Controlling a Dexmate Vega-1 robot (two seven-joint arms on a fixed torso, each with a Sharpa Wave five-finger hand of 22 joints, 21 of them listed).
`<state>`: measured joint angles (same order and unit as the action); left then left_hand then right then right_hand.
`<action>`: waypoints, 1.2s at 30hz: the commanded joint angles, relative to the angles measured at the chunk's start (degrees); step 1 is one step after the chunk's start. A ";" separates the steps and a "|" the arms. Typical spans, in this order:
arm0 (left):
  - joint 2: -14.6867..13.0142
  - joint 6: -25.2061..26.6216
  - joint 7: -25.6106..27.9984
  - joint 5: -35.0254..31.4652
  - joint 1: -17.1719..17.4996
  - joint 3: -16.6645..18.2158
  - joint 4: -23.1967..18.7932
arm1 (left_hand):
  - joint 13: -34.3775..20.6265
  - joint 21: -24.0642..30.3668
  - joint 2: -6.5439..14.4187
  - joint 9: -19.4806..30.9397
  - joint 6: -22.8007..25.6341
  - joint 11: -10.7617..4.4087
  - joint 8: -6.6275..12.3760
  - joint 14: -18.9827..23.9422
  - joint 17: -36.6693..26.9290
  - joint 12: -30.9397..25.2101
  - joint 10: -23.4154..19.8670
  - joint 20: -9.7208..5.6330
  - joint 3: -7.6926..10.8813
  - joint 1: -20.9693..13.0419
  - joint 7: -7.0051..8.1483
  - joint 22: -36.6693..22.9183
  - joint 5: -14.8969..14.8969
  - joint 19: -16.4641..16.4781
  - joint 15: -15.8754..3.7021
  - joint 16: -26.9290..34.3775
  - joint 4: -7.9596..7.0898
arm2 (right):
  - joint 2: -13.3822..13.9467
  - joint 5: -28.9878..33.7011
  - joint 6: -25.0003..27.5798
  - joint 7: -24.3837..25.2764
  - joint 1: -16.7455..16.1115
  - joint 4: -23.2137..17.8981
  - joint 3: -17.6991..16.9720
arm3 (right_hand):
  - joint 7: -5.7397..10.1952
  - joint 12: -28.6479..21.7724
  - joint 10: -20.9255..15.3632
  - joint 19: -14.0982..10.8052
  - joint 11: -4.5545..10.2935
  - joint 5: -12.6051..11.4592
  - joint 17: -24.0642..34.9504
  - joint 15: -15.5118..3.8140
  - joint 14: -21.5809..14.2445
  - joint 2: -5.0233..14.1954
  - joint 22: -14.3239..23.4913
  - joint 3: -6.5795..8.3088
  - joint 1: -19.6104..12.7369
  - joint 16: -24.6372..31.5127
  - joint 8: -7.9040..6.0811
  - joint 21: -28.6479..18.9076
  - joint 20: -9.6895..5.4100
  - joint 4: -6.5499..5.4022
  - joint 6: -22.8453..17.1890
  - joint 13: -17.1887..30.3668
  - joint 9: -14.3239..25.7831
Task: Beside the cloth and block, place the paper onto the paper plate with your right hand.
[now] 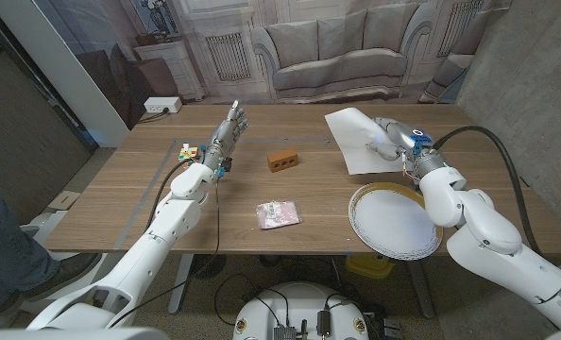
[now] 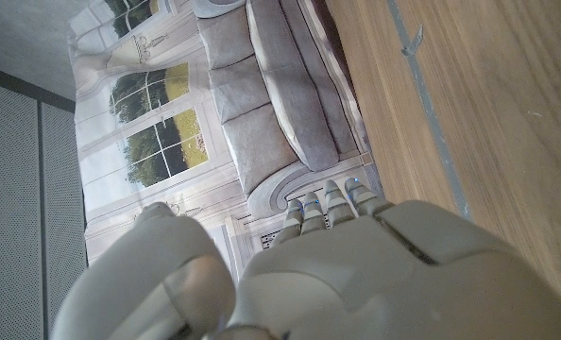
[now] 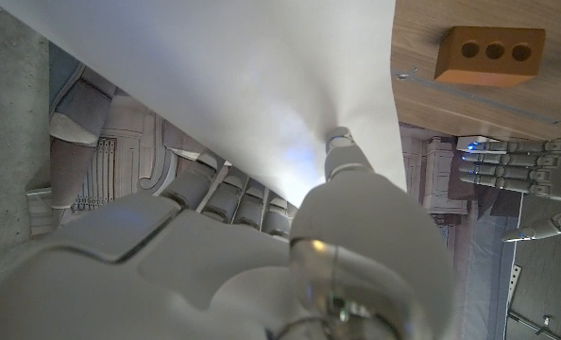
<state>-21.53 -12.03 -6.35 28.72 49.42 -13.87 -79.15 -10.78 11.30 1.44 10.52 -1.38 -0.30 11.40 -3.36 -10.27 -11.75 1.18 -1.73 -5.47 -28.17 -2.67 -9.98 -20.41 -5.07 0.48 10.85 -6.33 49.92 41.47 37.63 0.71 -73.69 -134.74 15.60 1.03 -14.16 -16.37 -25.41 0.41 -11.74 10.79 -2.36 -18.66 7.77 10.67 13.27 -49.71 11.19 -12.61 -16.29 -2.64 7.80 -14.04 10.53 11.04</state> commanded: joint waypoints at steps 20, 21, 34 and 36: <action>0.55 1.51 0.09 -0.99 -1.09 -1.13 0.03 | -0.14 0.03 0.32 0.30 0.50 0.00 -0.06 -0.57 -0.29 0.09 0.17 -0.14 -0.44 -0.28 -0.09 -0.27 -0.45 -0.34 0.07 -0.05 -0.09 | 6.51 -8.54 2.28 9.98 -18.07 -8.19 -12.67 | -0.03 -0.13 -1.82 -0.34 0.42 -0.02 0.06 -2.81 -0.35 -0.31 0.08 -0.15 -0.50 -0.01 0.09 0.28 -2.14 -0.29 -1.39 0.15 0.21; 0.63 1.55 0.07 -1.07 -1.22 -1.22 0.13 | -0.14 0.03 0.33 0.30 0.50 -0.02 -0.06 -0.58 -0.29 0.10 0.19 -0.13 -0.45 -0.28 -0.10 -0.27 -0.45 -0.33 0.03 -0.05 -0.09 | 6.81 -8.74 2.49 10.29 -18.66 -8.45 -13.00 | 0.01 -0.11 -1.81 -0.34 0.44 -0.02 0.06 -2.78 -0.34 -0.33 0.08 -0.16 -0.50 -0.01 0.10 0.28 -2.14 -0.29 -1.38 0.15 0.21; 1.95 1.61 -0.66 -1.59 -2.42 -1.85 2.08 | -0.14 0.03 0.41 0.30 0.49 -0.12 -0.07 -0.62 -0.29 0.10 0.20 -0.16 -0.62 -0.35 -0.10 -0.27 -0.45 -0.36 0.07 -0.06 -0.09 | 10.65 -13.31 5.50 11.72 -24.88 -11.49 -17.28 | 0.02 0.03 -1.89 -0.34 0.41 0.00 0.04 -2.96 -0.41 -0.32 0.08 -0.11 -0.67 -0.05 0.19 0.43 -2.03 -0.26 -1.49 0.15 0.22; 2.19 1.60 -0.83 -1.65 -2.60 -1.90 2.42 | -0.14 0.03 0.42 0.30 0.50 -0.13 -0.06 -0.64 -0.29 0.10 0.21 -0.16 -0.65 -0.36 -0.09 -0.27 -0.45 -0.35 0.06 -0.07 -0.09 | 11.04 -13.93 5.85 12.16 -25.92 -12.04 -17.98 | 0.11 0.04 -1.92 -0.32 0.45 0.01 0.04 -2.98 -0.38 -0.31 0.08 -0.10 -0.69 -0.07 0.21 0.46 -2.05 -0.26 -1.49 0.15 0.22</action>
<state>-20.51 -10.60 -6.57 27.45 47.95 -15.24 -78.49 -10.78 11.30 1.66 10.52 -1.38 -0.30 11.40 -3.36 -10.27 -11.75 1.18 -1.74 -5.94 -28.39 -2.67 -9.98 -20.41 -5.07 0.48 10.85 -6.33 58.11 31.84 40.89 10.66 -94.18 -144.15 1.40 0.92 -14.17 -17.90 -25.41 0.93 -11.74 10.66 -2.37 -18.67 7.39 10.67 13.05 -50.10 11.19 -12.61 -16.00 -2.64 7.58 -14.97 10.53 11.04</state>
